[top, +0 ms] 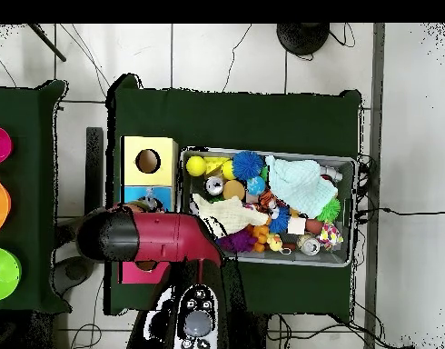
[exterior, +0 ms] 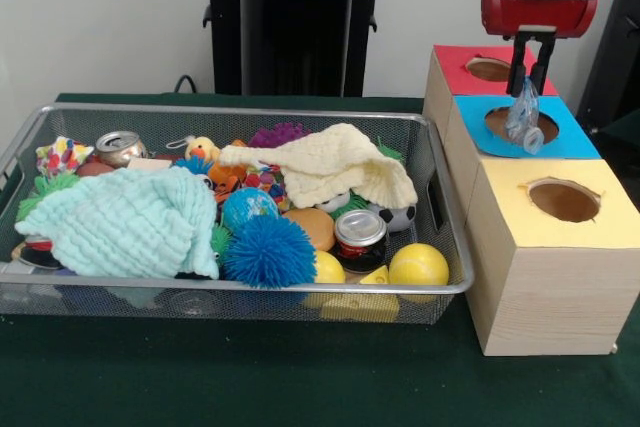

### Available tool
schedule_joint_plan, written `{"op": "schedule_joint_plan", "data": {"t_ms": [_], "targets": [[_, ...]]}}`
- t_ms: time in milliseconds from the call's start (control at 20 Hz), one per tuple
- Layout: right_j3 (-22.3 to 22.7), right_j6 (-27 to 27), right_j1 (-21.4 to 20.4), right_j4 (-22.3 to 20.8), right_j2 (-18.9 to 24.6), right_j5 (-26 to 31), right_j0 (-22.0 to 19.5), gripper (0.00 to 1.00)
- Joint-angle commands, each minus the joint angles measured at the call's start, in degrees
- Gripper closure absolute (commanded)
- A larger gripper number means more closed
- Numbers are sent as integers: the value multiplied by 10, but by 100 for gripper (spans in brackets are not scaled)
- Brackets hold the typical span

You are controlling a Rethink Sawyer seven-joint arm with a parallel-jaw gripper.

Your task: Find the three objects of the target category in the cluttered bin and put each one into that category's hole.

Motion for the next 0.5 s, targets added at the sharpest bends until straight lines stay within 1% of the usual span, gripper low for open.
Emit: {"op": "schedule_joint_plan", "data": {"t_ms": [50, 300, 500], "targets": [[11, 63, 51, -23, 9, -21, -38, 100], [12, 62, 47, -22, 9, -13, -37, 100], [11, 62, 36, -23, 3, 4, -34, 100]]}}
